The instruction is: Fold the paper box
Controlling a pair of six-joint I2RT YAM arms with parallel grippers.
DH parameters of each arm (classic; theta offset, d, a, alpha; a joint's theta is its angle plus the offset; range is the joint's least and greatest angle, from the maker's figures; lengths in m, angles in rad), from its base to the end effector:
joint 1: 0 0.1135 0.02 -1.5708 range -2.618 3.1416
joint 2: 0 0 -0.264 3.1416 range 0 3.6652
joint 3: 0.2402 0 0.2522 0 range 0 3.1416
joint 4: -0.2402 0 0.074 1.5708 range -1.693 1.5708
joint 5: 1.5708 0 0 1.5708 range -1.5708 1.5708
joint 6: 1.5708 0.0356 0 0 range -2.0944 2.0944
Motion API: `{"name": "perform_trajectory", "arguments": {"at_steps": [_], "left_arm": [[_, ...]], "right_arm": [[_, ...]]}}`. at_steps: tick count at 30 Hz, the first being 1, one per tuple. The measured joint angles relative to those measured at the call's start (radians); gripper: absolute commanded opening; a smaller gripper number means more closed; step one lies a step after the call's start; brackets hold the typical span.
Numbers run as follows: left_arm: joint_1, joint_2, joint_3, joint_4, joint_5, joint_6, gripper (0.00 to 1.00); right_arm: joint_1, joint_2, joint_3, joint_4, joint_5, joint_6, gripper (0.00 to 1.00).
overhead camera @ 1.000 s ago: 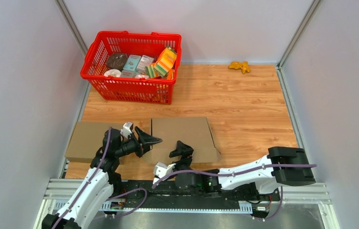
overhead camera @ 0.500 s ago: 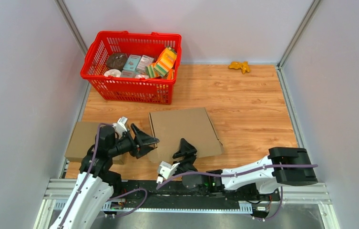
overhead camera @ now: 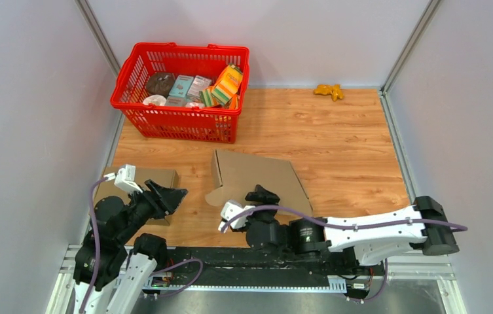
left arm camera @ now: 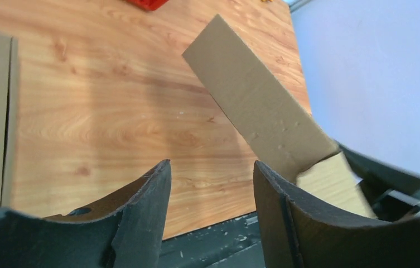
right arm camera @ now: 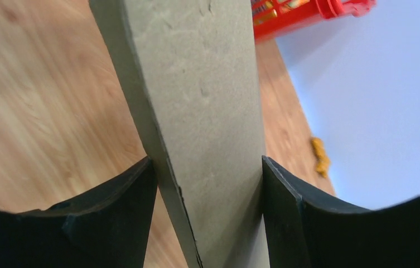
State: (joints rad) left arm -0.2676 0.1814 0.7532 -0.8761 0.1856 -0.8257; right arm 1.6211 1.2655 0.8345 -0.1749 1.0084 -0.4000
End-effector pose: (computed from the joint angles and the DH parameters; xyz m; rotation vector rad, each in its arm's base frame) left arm 0.0348 -0.0163 0.3115 -0.4136 1.9325 -0.9092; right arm 0.0168 0.2659 0.2645 -1.2584 1.4083 -0.2755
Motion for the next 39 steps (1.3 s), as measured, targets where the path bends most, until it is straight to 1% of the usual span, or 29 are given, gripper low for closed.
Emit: {"name": "perform_trajectory", "arguments": {"at_steps": [3,5,7,9,11,14,18,22,25,29,33,39], "left_arm": [[0.0,0.012,0.008,0.039,0.054,0.079,0.57],[0.0,0.048,0.008,0.06,0.11,0.13,0.56],[0.0,0.084,0.007,0.077,0.156,0.169,0.55],[0.0,0.119,0.007,0.091,0.209,0.21,0.52],[0.0,0.146,0.007,0.103,0.257,0.246,0.52],[0.0,0.156,0.002,0.124,0.31,0.284,0.54],[0.0,0.172,-0.025,0.188,0.367,0.3,0.56],[-0.018,0.267,-0.037,0.262,0.386,0.306,0.56],[-0.072,0.333,-0.037,0.294,0.33,0.347,0.61],[-0.168,0.392,-0.036,0.351,0.259,0.44,0.68],[-0.229,0.492,-0.012,0.386,0.204,0.529,0.68],[-0.246,0.624,0.052,0.405,0.119,0.62,0.68]], "right_arm": [[-0.034,-0.028,0.177,-0.247,-0.133,0.131,0.43],[-0.087,-0.042,0.292,-0.388,-0.255,0.208,0.43],[-0.149,-0.045,0.365,-0.486,-0.361,0.261,0.43],[-0.216,-0.042,0.415,-0.573,-0.474,0.301,0.43],[-0.295,-0.024,0.457,-0.661,-0.603,0.328,0.43],[-0.397,0.034,0.496,-0.747,-0.766,0.349,0.43],[-0.494,0.139,0.524,-0.79,-0.929,0.343,0.46],[-0.558,0.205,0.56,-0.797,-1.028,0.313,0.46],[-0.602,0.234,0.573,-0.803,-1.091,0.303,0.46],[-0.661,0.266,0.6,-0.817,-1.165,0.289,0.46],[-0.699,0.285,0.618,-0.827,-1.214,0.277,0.45],[-0.717,0.288,0.62,-0.828,-1.242,0.265,0.45]]}}
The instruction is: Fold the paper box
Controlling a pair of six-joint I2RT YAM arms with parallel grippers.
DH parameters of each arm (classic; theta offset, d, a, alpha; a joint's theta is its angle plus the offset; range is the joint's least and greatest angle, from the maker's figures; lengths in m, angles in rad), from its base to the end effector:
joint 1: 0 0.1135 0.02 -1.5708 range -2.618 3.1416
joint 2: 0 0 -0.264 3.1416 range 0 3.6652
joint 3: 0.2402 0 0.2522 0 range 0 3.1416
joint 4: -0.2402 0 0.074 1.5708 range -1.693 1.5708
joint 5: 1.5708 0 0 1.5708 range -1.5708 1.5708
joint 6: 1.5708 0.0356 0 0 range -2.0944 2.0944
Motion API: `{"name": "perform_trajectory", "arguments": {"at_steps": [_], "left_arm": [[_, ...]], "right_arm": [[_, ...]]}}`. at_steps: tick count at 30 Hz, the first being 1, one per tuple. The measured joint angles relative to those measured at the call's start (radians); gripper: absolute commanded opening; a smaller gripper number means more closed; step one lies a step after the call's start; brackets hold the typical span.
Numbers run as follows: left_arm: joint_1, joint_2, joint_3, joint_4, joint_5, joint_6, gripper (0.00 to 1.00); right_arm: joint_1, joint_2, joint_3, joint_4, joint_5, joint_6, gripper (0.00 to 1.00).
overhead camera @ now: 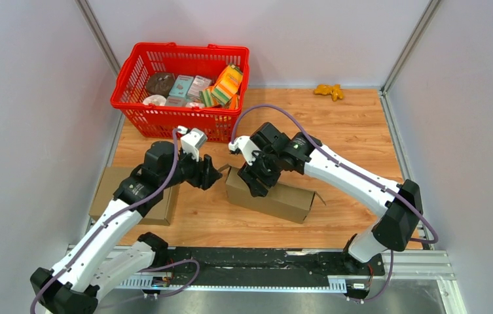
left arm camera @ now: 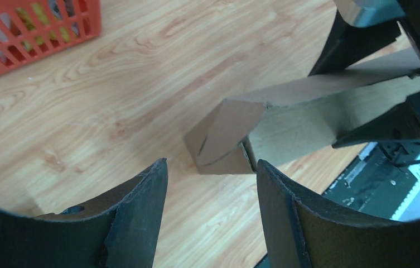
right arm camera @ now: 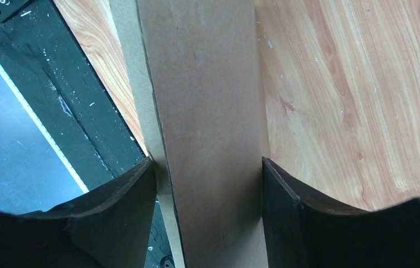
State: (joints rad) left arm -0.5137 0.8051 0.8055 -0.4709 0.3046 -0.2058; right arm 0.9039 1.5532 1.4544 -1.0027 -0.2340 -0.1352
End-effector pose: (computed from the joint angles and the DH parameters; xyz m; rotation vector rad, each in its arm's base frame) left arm 0.1500 -0.0969 0.3150 0.5160 2.0395 -0.7531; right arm 0.1878 0.2520 0.3161 -1.4284 2.3422 0.5446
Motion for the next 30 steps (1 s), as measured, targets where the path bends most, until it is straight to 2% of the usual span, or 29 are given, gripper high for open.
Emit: {"name": "perform_trajectory", "arguments": {"at_steps": [3,10,13,15,16,18,30], "left_arm": [[-0.003,0.035,0.02,0.011,-0.018,0.022,0.67],[-0.011,0.128,0.054,0.045,0.022,0.037,0.58],[-0.014,0.17,0.08,0.021,0.04,0.037,0.46],[-0.015,0.208,0.115,-0.003,0.05,0.035,0.33],[-0.016,0.228,0.136,-0.014,0.058,0.035,0.2],[-0.018,0.25,0.159,-0.028,0.072,0.026,0.12],[-0.023,0.253,0.172,-0.049,0.122,-0.084,0.08]], "right_arm": [[-0.005,0.0,0.0,0.0,-0.008,-0.005,0.45],[-0.01,0.0,0.0,0.0,-0.018,-0.013,0.44],[-0.011,0.0,0.0,0.001,-0.02,-0.013,0.43],[-0.011,0.0,0.0,0.002,-0.02,-0.013,0.42],[-0.011,0.0,0.0,0.002,-0.02,-0.013,0.42],[-0.011,0.0,-0.001,0.006,-0.019,-0.011,0.42],[-0.012,-0.003,-0.005,0.008,-0.03,-0.009,0.41]]}}
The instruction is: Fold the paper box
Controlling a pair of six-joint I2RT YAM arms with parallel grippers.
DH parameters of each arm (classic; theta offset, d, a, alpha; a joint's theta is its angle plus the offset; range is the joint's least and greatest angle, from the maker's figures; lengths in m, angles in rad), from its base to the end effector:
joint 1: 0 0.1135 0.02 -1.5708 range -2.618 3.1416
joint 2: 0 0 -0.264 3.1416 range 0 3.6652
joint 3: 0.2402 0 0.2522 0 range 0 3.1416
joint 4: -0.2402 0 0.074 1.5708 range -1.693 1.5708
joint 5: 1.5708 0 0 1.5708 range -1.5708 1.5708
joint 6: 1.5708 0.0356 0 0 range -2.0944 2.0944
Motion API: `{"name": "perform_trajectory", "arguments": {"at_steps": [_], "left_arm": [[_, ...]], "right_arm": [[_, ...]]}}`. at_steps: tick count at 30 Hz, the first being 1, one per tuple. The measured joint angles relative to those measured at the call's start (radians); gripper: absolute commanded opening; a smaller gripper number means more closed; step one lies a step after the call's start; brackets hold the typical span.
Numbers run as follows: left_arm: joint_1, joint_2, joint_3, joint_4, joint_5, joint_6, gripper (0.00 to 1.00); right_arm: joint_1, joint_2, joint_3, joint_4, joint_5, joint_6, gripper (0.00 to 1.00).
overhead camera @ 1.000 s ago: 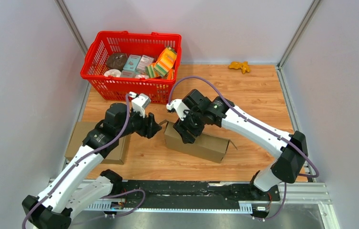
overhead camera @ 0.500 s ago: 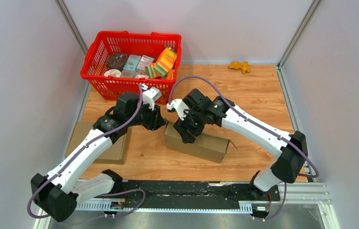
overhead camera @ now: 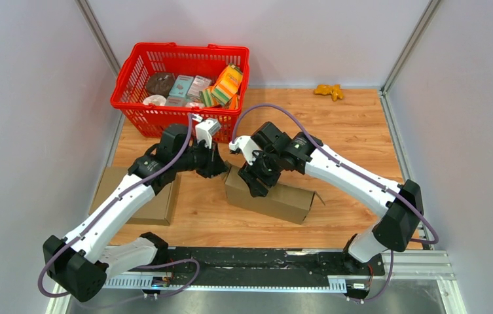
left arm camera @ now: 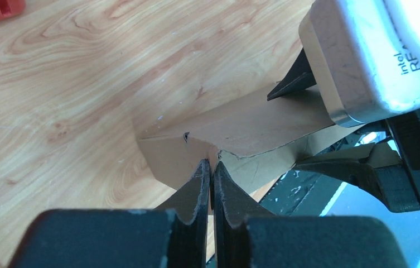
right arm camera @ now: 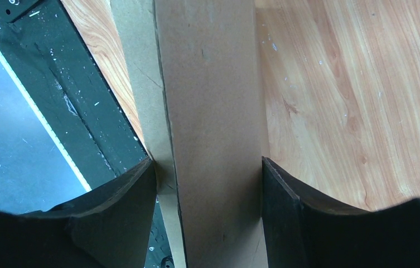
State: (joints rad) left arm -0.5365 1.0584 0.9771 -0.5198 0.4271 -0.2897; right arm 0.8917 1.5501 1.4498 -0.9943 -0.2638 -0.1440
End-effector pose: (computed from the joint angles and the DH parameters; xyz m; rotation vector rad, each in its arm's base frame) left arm 0.1879 -0.1289 0.3233 0.5317 2.1997 -0.9221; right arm 0.1900 0.2501 0.3163 -1.4307 2.3334 0.5803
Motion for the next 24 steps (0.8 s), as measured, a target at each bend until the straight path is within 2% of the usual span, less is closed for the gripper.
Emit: {"name": "perform_trajectory", "arguments": {"at_steps": [14,21,23,24], "left_arm": [[-0.016,0.003,-0.009,0.034,-0.017,-0.179,0.15],[-0.043,0.01,-0.016,0.054,-0.067,-0.201,0.18],[-0.052,0.007,-0.015,0.048,-0.087,-0.19,0.17],[-0.057,0.004,-0.015,0.045,-0.098,-0.18,0.12]], "right_arm": [[0.0,-0.003,-0.002,-0.005,0.001,0.008,0.41],[-0.003,-0.003,-0.002,-0.014,0.01,0.024,0.41],[-0.003,-0.003,-0.002,-0.013,0.01,0.024,0.41],[-0.003,-0.003,-0.002,-0.013,0.01,0.024,0.41]]}}
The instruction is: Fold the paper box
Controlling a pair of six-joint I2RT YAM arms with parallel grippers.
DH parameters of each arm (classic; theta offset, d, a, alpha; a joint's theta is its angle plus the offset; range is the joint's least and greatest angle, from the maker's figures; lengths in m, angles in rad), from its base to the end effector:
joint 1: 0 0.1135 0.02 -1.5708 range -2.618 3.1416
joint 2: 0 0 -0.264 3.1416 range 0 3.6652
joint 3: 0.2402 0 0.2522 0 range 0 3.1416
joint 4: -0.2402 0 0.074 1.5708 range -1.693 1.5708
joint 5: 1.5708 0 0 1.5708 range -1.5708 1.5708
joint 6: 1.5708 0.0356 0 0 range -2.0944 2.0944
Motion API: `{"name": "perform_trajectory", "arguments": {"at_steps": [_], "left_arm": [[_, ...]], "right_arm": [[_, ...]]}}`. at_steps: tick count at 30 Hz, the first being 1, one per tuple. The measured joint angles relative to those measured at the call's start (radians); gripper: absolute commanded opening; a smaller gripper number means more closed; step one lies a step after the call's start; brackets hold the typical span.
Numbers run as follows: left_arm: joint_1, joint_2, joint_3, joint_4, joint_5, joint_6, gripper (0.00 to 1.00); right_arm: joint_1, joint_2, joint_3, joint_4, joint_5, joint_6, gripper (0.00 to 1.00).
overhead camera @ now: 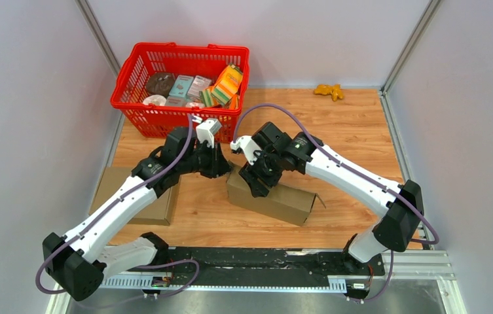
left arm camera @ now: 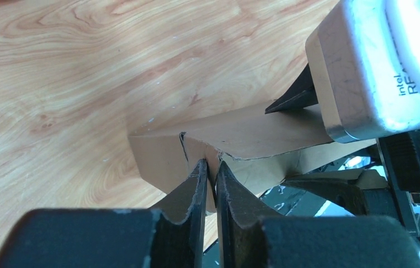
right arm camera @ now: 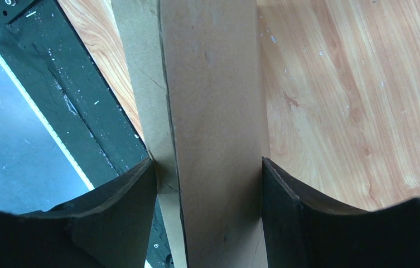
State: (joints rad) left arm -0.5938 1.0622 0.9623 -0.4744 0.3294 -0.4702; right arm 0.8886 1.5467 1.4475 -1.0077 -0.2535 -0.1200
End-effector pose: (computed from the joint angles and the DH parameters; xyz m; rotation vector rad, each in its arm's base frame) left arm 0.1855 -0.1391 0.3209 0.3440 2.2459 -0.9486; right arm 0.1897 0.2477 0.3159 -1.4013 2.3678 0.5684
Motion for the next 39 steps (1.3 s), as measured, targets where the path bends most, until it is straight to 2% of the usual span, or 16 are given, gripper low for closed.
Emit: {"name": "perform_trajectory", "arguments": {"at_steps": [4,10,11,15,18,25,30,35,39], "left_arm": [[-0.016,-0.012,-0.004,-0.009,-0.039,0.028,0.06],[-0.026,-0.071,-0.079,0.063,-0.063,0.032,0.02],[-0.029,-0.079,-0.089,0.075,-0.068,0.032,0.01],[-0.04,-0.092,-0.108,0.101,-0.092,0.033,0.0],[-0.045,-0.092,-0.109,0.105,-0.1,0.033,0.0],[-0.055,-0.09,-0.109,0.11,-0.104,0.033,0.0],[-0.058,-0.09,-0.109,0.11,-0.107,0.034,0.0],[-0.058,-0.084,-0.106,0.11,-0.109,0.034,0.0],[-0.058,-0.08,-0.104,0.111,-0.109,0.034,0.0]], "right_arm": [[0.003,-0.003,-0.003,0.003,0.002,0.0,0.42],[0.011,-0.003,-0.007,0.01,0.008,0.001,0.51],[0.012,-0.003,-0.007,0.01,0.01,0.002,0.54],[0.015,-0.008,-0.011,0.018,0.025,0.019,0.78],[0.017,-0.025,-0.028,0.05,0.05,0.069,0.86],[0.007,-0.153,-0.088,0.08,0.134,0.235,0.96],[-0.047,-0.327,-0.119,0.019,0.249,0.373,0.97],[-0.075,-0.485,-0.123,-0.146,0.37,0.5,0.9],[-0.074,-0.585,-0.145,-0.268,0.406,0.576,0.74]]}}
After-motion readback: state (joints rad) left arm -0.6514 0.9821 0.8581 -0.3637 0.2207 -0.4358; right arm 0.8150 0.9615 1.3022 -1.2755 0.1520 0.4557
